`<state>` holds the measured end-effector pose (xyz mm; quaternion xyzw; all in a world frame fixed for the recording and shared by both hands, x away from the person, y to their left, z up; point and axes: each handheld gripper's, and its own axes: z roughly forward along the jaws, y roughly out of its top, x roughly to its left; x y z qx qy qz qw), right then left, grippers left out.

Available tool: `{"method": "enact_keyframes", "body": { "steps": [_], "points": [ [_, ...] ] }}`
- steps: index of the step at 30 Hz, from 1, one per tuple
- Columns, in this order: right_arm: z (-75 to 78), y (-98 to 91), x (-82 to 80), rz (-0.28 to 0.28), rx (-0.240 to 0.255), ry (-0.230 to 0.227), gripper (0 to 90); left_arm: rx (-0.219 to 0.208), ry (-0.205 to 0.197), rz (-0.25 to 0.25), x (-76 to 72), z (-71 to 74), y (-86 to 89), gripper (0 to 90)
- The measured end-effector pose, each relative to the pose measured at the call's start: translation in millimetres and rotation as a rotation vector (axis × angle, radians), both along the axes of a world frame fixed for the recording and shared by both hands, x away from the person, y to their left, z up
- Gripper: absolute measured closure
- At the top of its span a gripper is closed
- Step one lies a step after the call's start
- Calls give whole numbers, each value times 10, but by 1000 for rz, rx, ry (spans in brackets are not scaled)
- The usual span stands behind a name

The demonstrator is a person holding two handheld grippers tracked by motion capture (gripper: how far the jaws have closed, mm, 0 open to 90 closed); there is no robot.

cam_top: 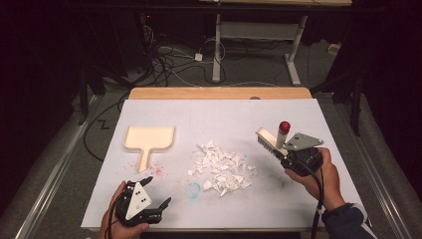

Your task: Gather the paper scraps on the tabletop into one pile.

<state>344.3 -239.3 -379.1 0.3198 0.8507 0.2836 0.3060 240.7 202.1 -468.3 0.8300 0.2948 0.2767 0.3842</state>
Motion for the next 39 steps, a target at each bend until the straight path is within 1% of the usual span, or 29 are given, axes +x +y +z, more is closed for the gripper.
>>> {"method": "enact_keyframes", "body": {
  "steps": [2,4,5,7,9,10,11,12,13,14,16,17,18,19,20,22,23,26,29,31,34,35,37,39],
  "points": [
    [-48,-26,11,-41,-18,8,681,1,0,0,2,0,-1,163],
    [-111,-19,36,-81,-49,15,680,3,-1,-1,1,0,-4,163],
    [-148,-13,54,-95,-52,18,681,3,-2,-3,-2,1,-4,163],
    [-219,12,92,-108,-70,34,681,0,-4,-1,-7,2,-1,163],
    [-287,38,125,-133,-90,33,680,-2,-4,-1,-10,3,2,163],
    [-315,47,144,-132,-95,41,681,-4,-5,-2,-10,4,4,163],
    [-337,52,162,-138,-89,51,681,-4,-4,-2,-9,3,4,163],
    [-359,59,179,-144,-67,59,681,-3,-3,-2,-8,3,5,163],
    [-371,69,191,-140,-44,69,681,-2,-3,-1,-9,3,4,163],
    [-381,97,194,-137,-37,77,681,-3,-5,-1,-12,5,5,163],
    [-404,174,185,-135,-46,77,681,-9,-5,2,-12,8,9,163],
    [-419,215,181,-133,-44,79,680,-10,-4,2,-10,7,9,163],
    [-447,308,169,-128,-42,77,680,-8,-3,2,-9,7,7,163],
    [-447,308,169,-128,-42,77,680,-8,-4,0,-10,8,4,163],
    [-459,367,154,-123,-39,82,680,-8,-5,-1,-12,9,2,163],
    [-479,486,130,-98,-36,73,680,-10,-5,-1,-12,11,3,163],
    [-487,548,119,-91,-25,80,679,-11,-5,-1,-11,12,4,163],
    [-515,730,80,-66,-24,68,679,-14,-6,-1,-10,15,7,163],
    [-529,875,38,-42,-15,59,678,-15,-5,-1,-10,15,7,163],
    [-526,953,-1,-20,-7,63,679,-15,-5,-1,-11,16,7,163],
    [-520,1032,-62,10,-3,61,679,-16,-7,-1,-14,18,5,163],
    [-513,1050,-86,20,4,57,679,-16,-6,-2,-14,18,5,163],
    [-494,1064,-122,41,21,67,679,-17,-6,-1,-14,19,3,163],
    [-469,1066,-160,55,9,49,680,-17,-7,-3,-19,23,3,163]
  ]
}}
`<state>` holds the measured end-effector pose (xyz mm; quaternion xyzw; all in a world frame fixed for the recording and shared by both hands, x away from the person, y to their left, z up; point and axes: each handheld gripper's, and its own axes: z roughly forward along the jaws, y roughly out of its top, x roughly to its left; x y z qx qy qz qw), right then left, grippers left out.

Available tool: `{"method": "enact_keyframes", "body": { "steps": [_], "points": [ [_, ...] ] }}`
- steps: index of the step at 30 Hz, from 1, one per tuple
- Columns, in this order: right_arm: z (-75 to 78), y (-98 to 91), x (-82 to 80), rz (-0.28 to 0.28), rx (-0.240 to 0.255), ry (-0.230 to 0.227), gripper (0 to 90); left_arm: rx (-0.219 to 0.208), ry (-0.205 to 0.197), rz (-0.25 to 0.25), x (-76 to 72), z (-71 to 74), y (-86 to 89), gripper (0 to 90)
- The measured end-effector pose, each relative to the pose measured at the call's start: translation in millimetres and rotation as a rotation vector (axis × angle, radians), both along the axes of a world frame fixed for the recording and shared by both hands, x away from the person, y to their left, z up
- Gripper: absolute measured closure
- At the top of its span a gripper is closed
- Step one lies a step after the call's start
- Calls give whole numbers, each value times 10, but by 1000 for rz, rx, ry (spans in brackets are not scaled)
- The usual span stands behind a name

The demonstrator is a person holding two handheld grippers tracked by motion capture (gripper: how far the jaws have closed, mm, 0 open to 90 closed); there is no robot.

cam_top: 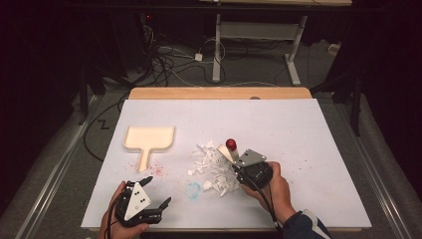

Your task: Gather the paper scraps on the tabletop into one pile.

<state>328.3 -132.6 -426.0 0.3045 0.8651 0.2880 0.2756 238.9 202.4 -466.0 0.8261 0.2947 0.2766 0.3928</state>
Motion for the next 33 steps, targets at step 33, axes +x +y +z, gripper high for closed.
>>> {"method": "enact_keyframes", "body": {
  "steps": [33],
  "points": [
    [-168,317,1381,84,-82,-175,680,2,10,3,47,-42,30,163]
  ]
}}
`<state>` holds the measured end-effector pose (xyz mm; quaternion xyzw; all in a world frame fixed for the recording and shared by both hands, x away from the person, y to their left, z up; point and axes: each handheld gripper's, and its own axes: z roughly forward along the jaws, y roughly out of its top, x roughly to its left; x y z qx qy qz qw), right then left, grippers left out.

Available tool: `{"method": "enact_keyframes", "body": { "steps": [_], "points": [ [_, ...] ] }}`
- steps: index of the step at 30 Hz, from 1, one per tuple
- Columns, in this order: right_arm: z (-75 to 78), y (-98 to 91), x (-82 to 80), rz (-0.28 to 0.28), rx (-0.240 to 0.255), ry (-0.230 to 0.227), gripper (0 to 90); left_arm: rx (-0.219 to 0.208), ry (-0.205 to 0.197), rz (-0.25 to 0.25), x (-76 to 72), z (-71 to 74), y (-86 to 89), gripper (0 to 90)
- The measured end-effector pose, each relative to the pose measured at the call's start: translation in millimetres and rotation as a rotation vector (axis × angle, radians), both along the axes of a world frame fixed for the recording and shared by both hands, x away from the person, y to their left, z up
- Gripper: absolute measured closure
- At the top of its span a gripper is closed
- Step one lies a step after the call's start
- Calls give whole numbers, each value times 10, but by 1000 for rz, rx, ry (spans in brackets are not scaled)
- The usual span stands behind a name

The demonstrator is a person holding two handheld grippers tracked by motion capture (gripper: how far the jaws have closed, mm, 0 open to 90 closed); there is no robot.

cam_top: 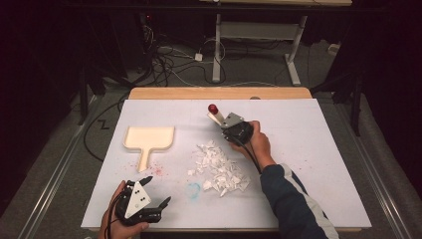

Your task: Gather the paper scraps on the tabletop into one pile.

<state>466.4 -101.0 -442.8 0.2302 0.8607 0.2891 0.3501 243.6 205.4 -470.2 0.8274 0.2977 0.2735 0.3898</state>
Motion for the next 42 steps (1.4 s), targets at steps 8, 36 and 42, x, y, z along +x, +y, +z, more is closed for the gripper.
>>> {"method": "enact_keyframes", "body": {
  "steps": [8,36,42],
  "points": [
    [-78,302,-249,250,-14,41,676,-3,3,13,-4,0,25,163],
    [181,-368,-1001,644,13,104,679,2,26,-9,-31,-1,-9,163],
    [273,-489,-980,536,104,70,679,4,24,-7,-10,-11,2,163]
  ]
}}
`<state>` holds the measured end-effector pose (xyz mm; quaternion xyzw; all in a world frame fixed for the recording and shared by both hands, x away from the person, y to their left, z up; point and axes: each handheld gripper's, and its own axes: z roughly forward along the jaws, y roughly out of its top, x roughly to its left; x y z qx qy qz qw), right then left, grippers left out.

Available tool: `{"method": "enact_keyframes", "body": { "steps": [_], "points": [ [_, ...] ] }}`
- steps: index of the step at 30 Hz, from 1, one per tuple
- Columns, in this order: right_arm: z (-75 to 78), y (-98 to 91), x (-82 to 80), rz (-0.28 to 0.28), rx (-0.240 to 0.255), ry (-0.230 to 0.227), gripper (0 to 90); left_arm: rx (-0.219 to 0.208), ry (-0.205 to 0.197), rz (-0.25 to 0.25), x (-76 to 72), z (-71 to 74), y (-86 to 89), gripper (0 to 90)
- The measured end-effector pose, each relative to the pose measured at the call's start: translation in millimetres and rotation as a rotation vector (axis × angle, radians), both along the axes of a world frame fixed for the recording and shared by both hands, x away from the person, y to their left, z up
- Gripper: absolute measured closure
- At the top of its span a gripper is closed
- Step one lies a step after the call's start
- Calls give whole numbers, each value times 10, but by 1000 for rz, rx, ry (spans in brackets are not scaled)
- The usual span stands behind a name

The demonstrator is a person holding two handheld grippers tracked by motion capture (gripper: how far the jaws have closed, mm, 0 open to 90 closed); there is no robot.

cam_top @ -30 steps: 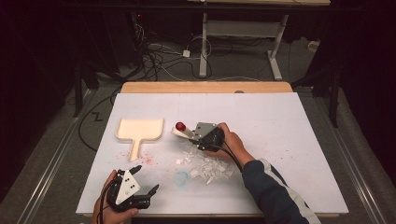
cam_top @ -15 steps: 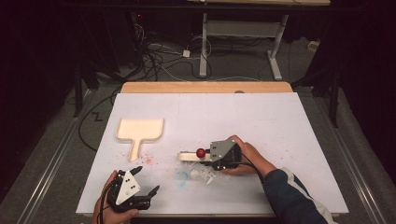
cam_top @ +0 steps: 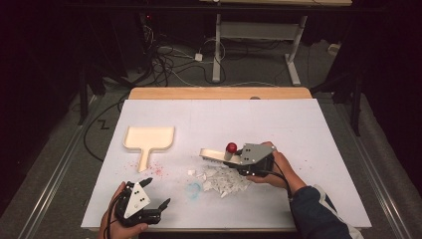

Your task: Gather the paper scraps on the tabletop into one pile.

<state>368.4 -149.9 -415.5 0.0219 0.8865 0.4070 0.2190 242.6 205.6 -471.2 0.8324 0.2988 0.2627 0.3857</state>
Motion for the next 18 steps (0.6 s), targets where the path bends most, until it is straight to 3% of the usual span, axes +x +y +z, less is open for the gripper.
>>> {"method": "enact_keyframes", "body": {
  "steps": [7,11,15,18],
  "points": [
    [244,-171,-109,-141,71,-5,679,6,-5,-2,-16,5,-14,163],
    [391,-323,-219,-273,99,30,679,17,-4,-4,-28,8,-25,163],
    [420,-482,-328,-384,90,64,679,20,-12,-5,-42,14,-27,163],
    [362,-565,-406,-466,45,72,679,33,-17,-10,-48,15,-37,163]
  ]
}}
